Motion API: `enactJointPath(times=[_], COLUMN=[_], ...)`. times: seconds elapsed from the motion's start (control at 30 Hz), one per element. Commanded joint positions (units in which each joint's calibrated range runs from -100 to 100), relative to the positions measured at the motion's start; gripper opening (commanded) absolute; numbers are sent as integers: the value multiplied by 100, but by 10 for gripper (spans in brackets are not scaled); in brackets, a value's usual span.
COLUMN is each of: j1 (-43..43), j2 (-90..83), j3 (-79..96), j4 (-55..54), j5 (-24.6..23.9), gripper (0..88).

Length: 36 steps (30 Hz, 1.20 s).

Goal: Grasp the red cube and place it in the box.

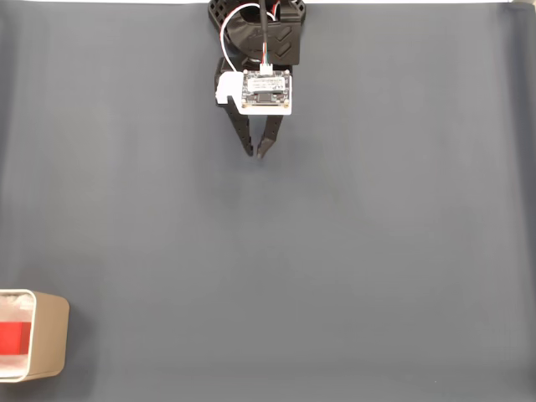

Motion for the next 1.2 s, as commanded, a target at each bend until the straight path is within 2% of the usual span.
enactJointPath(times=[0.0, 0.4, 1.17], j1=[-82, -75, -181], j2=[-296, -773, -773], j3=[81, 81, 81], j4=[501, 1657, 2386], j5=[15, -195, -166], gripper=[0, 0, 0])
